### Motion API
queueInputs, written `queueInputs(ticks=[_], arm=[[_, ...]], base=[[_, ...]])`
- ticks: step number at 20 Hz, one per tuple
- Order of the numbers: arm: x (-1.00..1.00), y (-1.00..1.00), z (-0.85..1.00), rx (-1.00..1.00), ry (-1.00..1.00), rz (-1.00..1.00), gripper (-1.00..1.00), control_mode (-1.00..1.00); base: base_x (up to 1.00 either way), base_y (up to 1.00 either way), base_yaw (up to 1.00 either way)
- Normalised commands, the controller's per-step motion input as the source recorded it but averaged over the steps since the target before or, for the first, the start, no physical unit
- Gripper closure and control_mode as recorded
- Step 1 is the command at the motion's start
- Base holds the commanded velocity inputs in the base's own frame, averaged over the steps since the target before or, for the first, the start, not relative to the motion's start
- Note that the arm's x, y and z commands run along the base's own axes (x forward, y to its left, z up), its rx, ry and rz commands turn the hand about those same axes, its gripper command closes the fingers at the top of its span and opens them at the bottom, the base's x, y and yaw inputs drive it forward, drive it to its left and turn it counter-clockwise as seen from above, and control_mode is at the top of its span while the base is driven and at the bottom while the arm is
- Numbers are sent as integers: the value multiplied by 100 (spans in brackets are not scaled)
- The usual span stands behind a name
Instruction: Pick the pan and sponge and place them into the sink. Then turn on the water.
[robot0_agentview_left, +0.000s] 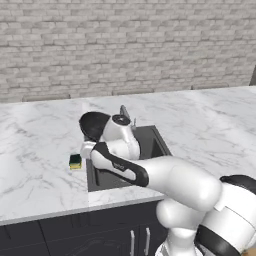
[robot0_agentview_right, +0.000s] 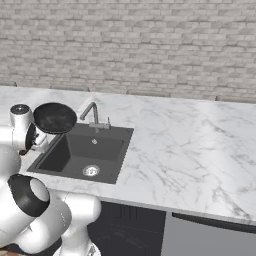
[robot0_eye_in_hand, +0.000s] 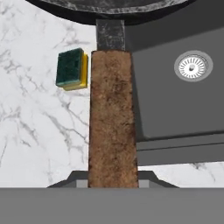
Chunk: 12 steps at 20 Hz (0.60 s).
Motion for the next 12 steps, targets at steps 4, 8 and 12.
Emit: queueInputs(ticks=[4, 8, 12], arm=[[13, -5, 0, -13, 16, 12, 100, -100], [-2, -17, 0, -13, 8, 18, 100, -100], [-26, -28, 0, -12, 2, 20, 100, -100]], base=[[0, 0, 0], [0, 0, 0], [0, 0, 0]])
